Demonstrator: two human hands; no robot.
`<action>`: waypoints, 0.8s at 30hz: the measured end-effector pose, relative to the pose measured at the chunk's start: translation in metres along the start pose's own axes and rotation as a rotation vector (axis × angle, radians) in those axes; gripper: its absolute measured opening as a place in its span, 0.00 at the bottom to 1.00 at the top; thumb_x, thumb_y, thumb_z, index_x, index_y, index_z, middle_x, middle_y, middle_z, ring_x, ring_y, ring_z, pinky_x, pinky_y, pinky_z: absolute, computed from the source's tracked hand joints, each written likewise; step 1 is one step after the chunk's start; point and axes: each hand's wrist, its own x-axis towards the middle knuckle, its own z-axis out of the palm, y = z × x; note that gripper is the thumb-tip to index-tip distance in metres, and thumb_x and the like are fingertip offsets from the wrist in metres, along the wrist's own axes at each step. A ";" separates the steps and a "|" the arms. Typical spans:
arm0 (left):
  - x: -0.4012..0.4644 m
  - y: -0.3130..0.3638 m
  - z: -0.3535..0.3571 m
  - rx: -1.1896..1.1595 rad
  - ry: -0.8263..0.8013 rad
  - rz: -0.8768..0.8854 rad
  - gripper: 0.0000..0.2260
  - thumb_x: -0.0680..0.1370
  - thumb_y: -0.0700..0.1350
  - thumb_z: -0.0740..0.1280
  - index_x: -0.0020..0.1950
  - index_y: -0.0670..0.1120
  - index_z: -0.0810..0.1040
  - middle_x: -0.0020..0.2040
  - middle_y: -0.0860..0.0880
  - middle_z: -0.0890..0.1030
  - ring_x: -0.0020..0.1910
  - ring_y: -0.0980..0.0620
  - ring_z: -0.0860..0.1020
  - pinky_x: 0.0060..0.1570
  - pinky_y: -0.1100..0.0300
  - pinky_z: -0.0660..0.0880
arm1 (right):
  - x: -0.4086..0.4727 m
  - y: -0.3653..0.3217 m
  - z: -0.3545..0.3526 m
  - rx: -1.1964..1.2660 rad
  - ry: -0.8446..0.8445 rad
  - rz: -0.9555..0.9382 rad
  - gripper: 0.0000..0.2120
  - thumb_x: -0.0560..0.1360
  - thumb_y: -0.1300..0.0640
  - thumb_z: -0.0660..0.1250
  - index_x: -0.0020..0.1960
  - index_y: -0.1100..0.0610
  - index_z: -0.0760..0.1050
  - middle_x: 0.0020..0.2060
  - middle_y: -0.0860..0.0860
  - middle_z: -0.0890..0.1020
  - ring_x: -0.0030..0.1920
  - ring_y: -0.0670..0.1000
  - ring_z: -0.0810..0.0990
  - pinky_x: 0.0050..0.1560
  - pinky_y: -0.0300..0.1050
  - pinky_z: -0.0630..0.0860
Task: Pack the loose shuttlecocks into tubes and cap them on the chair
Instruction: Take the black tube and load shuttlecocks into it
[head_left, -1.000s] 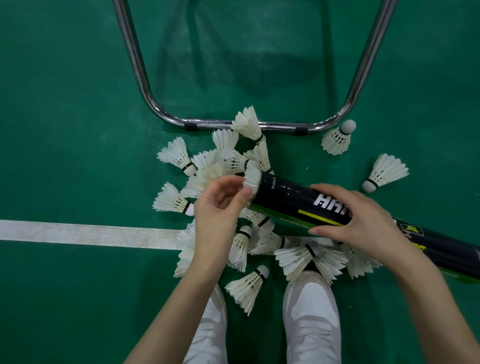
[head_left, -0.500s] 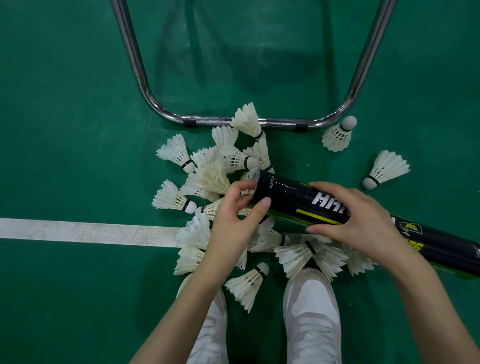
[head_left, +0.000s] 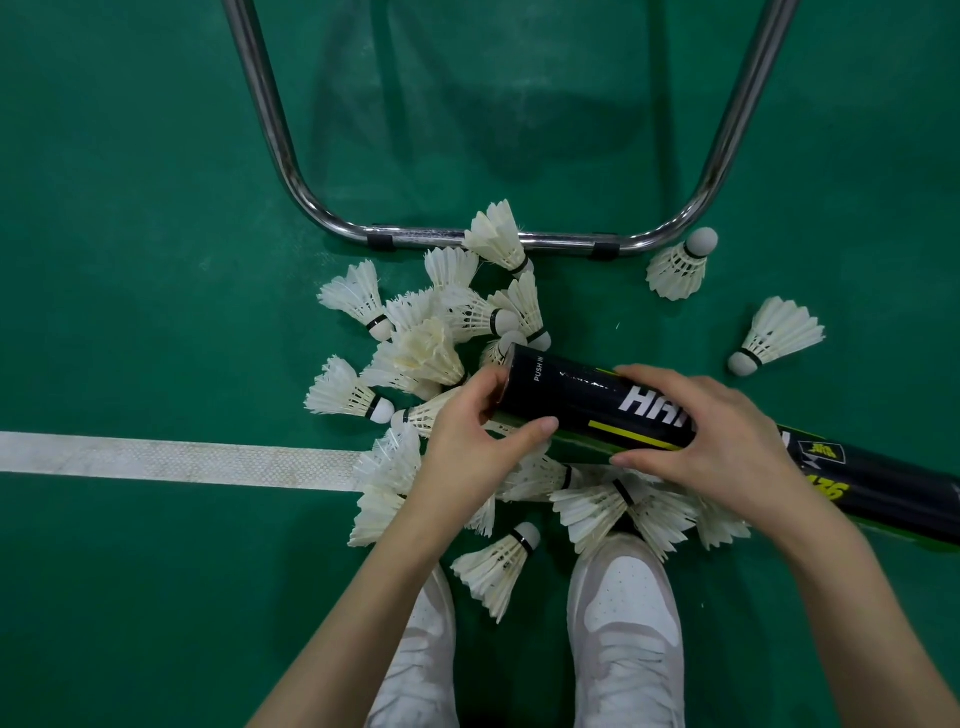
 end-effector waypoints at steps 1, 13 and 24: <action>0.000 -0.001 0.000 -0.003 -0.002 -0.005 0.12 0.71 0.41 0.74 0.48 0.53 0.75 0.46 0.56 0.81 0.49 0.60 0.78 0.51 0.66 0.73 | 0.000 -0.001 0.000 0.002 0.003 -0.001 0.35 0.62 0.42 0.75 0.65 0.35 0.65 0.49 0.41 0.71 0.51 0.43 0.67 0.48 0.42 0.63; 0.001 -0.004 -0.004 0.012 0.014 -0.002 0.15 0.72 0.46 0.73 0.55 0.56 0.74 0.53 0.57 0.80 0.56 0.58 0.77 0.61 0.57 0.71 | 0.001 0.003 0.001 0.030 0.000 0.013 0.35 0.62 0.41 0.74 0.65 0.34 0.64 0.50 0.41 0.71 0.52 0.44 0.68 0.49 0.43 0.64; 0.009 -0.027 -0.021 0.447 0.093 0.103 0.14 0.74 0.43 0.70 0.59 0.52 0.78 0.54 0.60 0.77 0.58 0.57 0.74 0.59 0.62 0.68 | -0.002 0.022 -0.008 0.096 -0.010 0.117 0.33 0.61 0.41 0.75 0.62 0.30 0.64 0.49 0.46 0.76 0.50 0.50 0.73 0.48 0.47 0.71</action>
